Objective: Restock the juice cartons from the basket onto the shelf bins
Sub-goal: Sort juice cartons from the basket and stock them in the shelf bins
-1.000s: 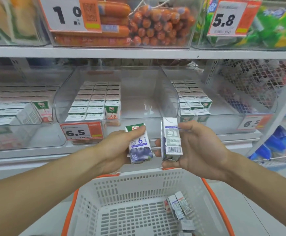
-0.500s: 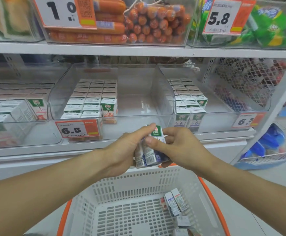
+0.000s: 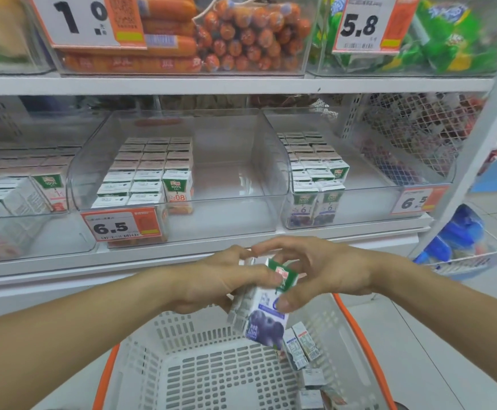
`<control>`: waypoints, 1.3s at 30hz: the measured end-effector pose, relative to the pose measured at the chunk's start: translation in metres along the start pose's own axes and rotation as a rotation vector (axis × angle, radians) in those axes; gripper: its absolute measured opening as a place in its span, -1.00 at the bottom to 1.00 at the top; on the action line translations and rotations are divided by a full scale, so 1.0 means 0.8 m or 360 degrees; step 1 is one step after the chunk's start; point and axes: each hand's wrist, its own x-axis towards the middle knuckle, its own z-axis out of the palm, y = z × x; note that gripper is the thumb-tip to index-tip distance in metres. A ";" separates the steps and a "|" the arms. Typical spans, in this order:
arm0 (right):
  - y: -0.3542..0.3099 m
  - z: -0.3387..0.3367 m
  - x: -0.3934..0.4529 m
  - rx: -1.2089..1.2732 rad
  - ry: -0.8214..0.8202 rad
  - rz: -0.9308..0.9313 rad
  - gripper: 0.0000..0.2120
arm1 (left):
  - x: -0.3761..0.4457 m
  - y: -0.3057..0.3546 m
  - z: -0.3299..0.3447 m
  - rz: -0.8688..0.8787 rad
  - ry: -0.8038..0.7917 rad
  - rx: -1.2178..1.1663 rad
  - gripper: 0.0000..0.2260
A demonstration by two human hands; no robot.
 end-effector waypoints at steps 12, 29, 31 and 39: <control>0.026 -0.029 -0.041 -0.0143 -0.0004 -0.0074 -0.37 | 0.028 0.024 0.037 0.0162 -0.0105 0.0211 -0.18; -0.030 -0.227 -0.071 -0.0632 0.1384 -0.0355 -0.23 | 0.145 0.096 -0.007 0.0722 0.1095 0.1337 0.08; -0.025 -0.237 -0.058 -0.0863 0.1355 -0.0242 -0.22 | 0.157 0.090 -0.004 0.0687 0.1166 0.1488 0.08; -0.025 -0.255 -0.023 -0.1102 0.1056 0.0132 -0.22 | 0.169 0.077 0.003 0.0650 0.1373 0.1764 0.06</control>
